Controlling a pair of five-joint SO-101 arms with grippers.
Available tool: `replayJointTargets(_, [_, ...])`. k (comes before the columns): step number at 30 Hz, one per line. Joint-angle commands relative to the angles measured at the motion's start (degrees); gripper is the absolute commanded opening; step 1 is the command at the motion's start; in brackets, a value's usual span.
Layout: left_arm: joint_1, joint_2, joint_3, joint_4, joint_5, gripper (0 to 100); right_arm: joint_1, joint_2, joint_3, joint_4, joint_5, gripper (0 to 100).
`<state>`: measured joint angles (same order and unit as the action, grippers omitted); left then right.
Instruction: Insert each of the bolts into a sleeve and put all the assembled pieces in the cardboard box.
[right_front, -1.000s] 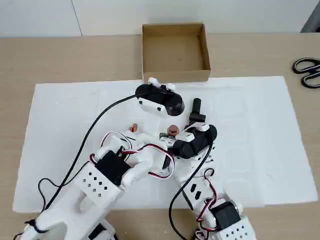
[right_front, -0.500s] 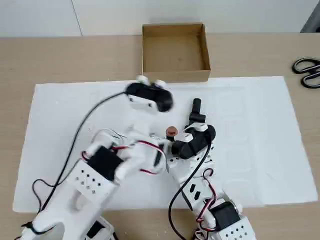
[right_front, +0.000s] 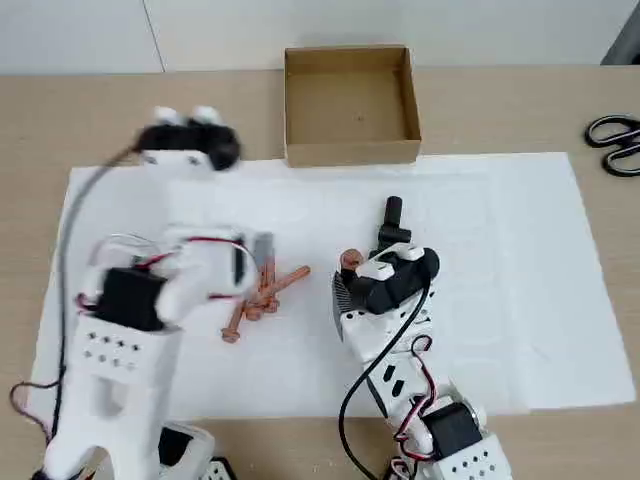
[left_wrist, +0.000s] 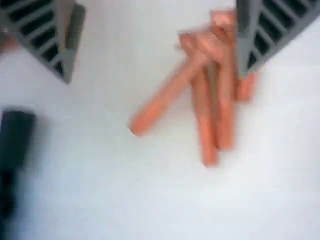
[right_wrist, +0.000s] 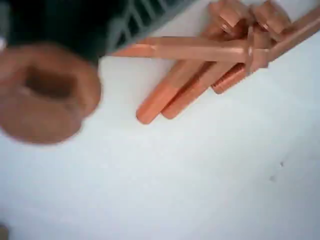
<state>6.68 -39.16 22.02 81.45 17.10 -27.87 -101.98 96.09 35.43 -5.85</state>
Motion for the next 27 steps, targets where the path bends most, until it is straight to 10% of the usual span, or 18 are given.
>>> replayJointTargets(1, [-10.4,-0.5,-5.3,1.6,-0.3,21,1.8,-0.8,0.4,2.0,0.0,0.4])
replayJointTargets(12, [-31.6,-0.4,-5.6,15.8,-4.8,21,13.2,-0.7,-15.0,10.0,2.2,0.3])
replayJointTargets(17, [-33.0,-0.4,-5.6,16.0,-22.1,21,16.0,8.8,-29.9,16.4,5.7,0.3])
replayJointTargets(27, [-32.7,-0.4,-4.4,15.7,-23.2,21,19.0,50.7,-66.7,13.9,5.5,0.3])
